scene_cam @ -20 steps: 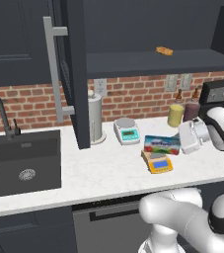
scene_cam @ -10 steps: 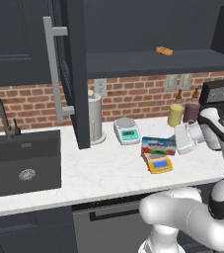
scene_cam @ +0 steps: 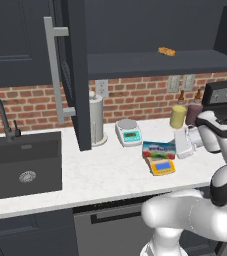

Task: Pick the boxed food and place it on the digital scale for weighing, and close the cabinet.

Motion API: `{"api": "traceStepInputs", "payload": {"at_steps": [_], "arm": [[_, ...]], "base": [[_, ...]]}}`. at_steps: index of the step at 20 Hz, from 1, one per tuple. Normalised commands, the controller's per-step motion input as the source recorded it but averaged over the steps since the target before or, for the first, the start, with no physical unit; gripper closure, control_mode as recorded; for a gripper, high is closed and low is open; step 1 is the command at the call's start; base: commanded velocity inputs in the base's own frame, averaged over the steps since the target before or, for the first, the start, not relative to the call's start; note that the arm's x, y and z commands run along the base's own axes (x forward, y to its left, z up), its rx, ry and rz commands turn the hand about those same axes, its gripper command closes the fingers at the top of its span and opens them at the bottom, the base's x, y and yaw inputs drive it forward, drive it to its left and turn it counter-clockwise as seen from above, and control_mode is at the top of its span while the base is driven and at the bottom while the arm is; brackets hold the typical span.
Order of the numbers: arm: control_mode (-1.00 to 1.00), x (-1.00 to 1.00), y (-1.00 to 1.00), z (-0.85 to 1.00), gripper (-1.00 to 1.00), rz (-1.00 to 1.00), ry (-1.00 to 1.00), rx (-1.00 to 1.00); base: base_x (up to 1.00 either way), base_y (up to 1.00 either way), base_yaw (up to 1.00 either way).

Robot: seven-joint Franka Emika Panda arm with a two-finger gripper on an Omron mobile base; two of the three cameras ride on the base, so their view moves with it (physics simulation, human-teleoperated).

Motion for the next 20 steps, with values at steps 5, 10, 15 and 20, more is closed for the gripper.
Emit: {"api": "traceStepInputs", "payload": {"at_steps": [5, 10, 15, 20], "arm": [[-1.0, 0.16, -0.05, -0.23, 1.0, 0.01, 0.0, 0.0], [-1.0, 0.21, -0.01, -0.15, 1.0, 0.0, 0.0, 0.0], [-1.0, 0.26, 0.0, -0.07, 1.0, 0.0, 0.0, 0.0], [-1.0, 0.3, -0.03, -0.07, 1.0, 0.0, 0.0, 0.0]], "base": [[0.0, 0.0, 0.0], [0.0, 0.0, 0.0], [0.0, 0.0, 0.0], [0.0, 0.0, 0.0]]}}
